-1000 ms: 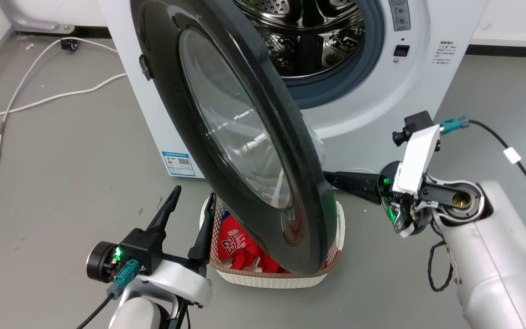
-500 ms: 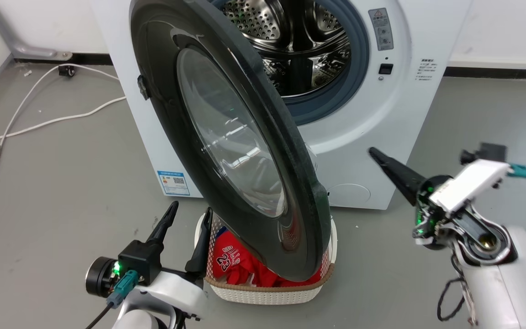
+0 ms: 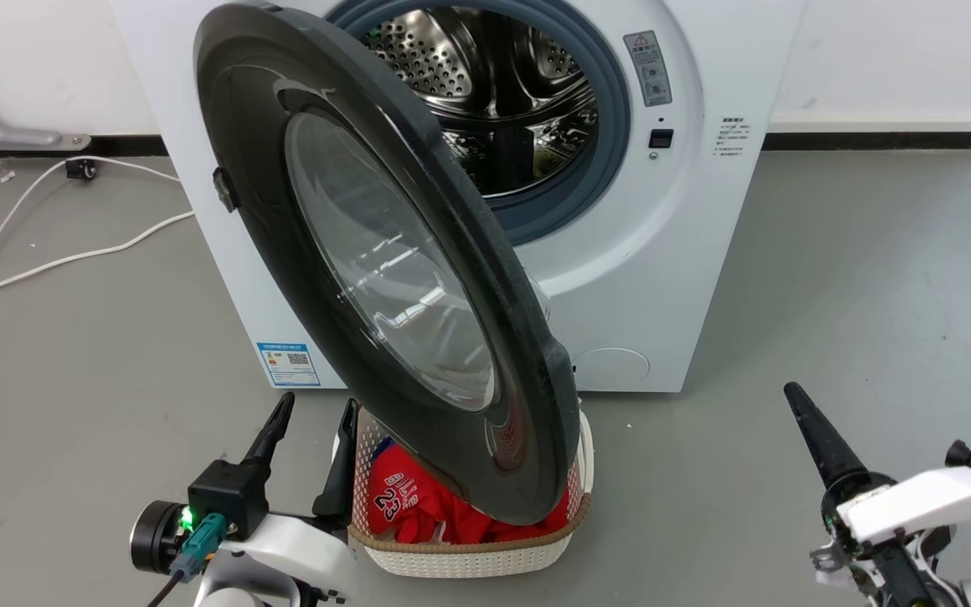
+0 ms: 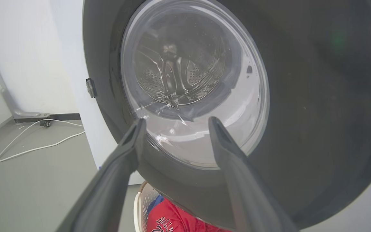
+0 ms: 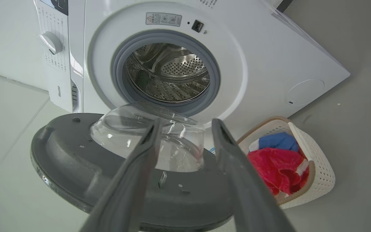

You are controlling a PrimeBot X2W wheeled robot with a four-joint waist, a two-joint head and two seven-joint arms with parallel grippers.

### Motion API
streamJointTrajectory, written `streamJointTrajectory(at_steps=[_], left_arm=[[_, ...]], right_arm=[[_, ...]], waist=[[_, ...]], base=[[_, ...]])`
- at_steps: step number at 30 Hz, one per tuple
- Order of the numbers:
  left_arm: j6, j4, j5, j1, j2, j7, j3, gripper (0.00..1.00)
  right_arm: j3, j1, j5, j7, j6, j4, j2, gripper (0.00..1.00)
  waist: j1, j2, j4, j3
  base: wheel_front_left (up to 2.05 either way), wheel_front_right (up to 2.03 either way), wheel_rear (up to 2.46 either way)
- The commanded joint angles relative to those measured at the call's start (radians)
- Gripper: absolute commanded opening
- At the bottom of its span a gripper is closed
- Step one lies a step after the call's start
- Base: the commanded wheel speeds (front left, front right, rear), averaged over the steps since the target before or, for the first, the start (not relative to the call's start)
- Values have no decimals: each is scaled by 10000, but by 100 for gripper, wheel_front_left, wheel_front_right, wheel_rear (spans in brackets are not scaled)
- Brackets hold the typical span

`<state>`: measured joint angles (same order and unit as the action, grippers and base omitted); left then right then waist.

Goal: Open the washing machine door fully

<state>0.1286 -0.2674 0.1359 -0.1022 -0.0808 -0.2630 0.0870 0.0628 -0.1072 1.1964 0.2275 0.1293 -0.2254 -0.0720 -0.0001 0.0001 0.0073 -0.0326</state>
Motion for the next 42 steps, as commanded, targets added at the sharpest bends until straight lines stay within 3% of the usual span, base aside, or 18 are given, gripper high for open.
streamJointTrajectory(at_steps=[1, 9, 12, 13, 14, 21, 30, 42], left_arm=[[-29, -16, -53, 120, 11, -26, -95, 100], [-22, -38, -121, 126, 32, -26, -304, 100], [-18, -73, -152, 79, 18, -26, -346, 100], [-18, -73, -152, 79, 18, -26, -346, 100], [-15, -82, -170, 48, 9, -26, -368, 100], [-2, -163, -219, -34, -8, -26, -327, 100], [6, -255, -259, -4, 12, -26, -248, 100], [14, -386, -356, -89, -46, -25, -234, 100]], right_arm=[[-91, 255, -504, -425, 25, 197, 58, 100], [110, 524, -4818, -2588, 25, 100, -272, 100], [427, 427, -6385, -3021, 24, 149, -464, 100], [427, 427, -6385, -3021, 24, 149, -464, 100], [496, 373, -7168, -3184, 24, 260, -346, 100], [216, 737, -9507, -3582, 13, 821, -149, 100], [-533, 950, -10789, -3746, 13, 787, 10, 100], [-775, 1012, -10906, -3792, 13, 559, 160, 100]], waist=[[1, -1, -71, 23], [1, -1, -197, 48], [1, -1, -214, 65], [1, -1, -214, 65], [1, -1, -225, 64], [1, -1, -216, 43], [1, -1, -193, -13], [1, -1, -166, -54]], base=[[0, 0, 0], [0, 0, 0], [0, 0, 0], [0, 0, 0], [0, 0, 0], [0, 0, 0], [0, 0, 0], [0, 0, 0]])
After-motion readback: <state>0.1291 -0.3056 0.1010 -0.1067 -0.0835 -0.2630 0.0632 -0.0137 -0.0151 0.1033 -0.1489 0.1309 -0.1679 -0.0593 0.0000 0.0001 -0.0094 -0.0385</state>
